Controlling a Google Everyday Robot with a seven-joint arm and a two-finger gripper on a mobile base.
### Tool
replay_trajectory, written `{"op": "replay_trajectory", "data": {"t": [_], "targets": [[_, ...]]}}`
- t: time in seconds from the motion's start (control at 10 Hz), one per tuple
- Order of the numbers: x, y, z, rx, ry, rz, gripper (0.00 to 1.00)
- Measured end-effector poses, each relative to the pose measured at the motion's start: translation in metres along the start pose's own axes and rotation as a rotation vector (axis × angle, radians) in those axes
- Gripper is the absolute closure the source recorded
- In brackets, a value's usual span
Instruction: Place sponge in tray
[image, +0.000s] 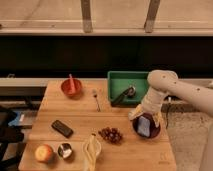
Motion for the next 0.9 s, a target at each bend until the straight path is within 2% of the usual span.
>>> {"op": "replay_trajectory", "data": {"t": [0.4,0.9], "targets": [[-0.011,-0.009,0.005,-0.036,-0.045,-0.011,0.2],[-0.023,-0.019,0.018,-0.054,-0.047,-0.005,0.2]]}}
